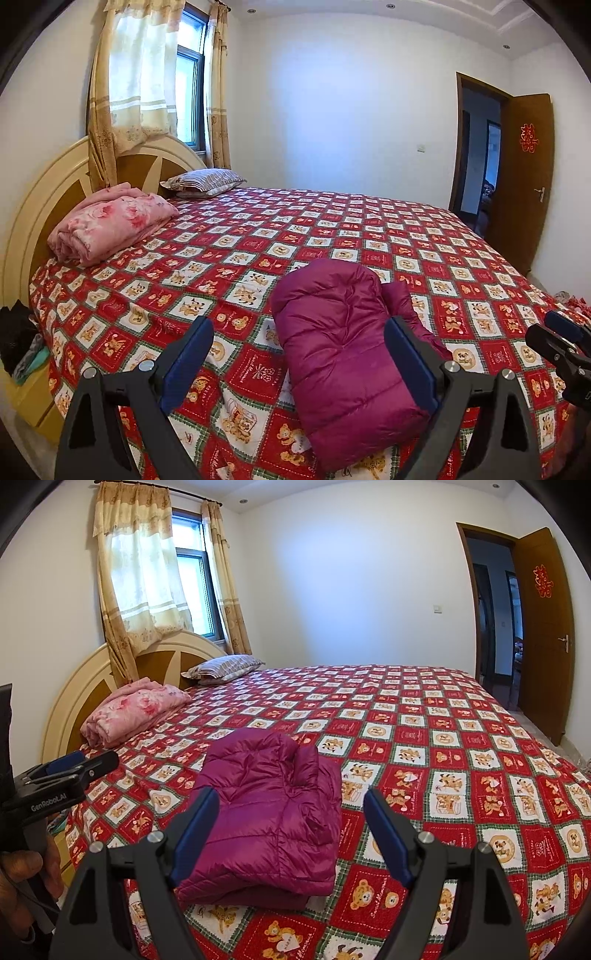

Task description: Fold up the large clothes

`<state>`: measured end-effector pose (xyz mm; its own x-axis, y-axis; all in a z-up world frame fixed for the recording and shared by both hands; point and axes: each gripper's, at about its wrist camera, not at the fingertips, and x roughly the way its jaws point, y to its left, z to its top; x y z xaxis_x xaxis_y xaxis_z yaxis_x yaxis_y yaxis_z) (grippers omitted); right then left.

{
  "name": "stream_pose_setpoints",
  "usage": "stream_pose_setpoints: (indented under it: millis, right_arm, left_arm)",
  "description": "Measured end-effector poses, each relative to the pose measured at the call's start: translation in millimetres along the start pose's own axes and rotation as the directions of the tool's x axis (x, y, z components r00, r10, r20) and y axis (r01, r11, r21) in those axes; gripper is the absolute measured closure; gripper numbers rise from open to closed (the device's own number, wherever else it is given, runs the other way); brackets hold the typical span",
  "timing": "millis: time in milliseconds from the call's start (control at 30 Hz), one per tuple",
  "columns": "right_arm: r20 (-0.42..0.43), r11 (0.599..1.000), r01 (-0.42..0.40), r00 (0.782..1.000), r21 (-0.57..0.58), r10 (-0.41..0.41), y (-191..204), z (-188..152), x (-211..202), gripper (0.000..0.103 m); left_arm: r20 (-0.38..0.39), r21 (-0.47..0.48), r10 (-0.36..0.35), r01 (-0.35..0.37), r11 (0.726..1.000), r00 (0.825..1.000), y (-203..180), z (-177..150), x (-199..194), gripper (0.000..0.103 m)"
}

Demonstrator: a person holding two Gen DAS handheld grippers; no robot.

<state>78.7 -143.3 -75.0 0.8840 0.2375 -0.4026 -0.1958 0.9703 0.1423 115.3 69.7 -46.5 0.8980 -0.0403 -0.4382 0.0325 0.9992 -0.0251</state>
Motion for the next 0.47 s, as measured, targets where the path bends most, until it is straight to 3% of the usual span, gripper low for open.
stream_pose_setpoints:
  millis: [167,467]
  right_arm:
    - [-0.002,1.0,-0.001,1.0,-0.002,0.001,1.4,-2.4,1.0,0.02]
    - [-0.009,1.0,-0.004,1.0,-0.01,0.003,4.6,-3.3,2.6,0.017]
  left_arm:
    - [-0.001,-0.004,0.013,-0.013,1.0,1.0,-0.5,-0.2,1.2,0.009]
    - [0.017,0.015,-0.023,0.023,1.0,1.0,-2.7,-1.8,0.1,0.009]
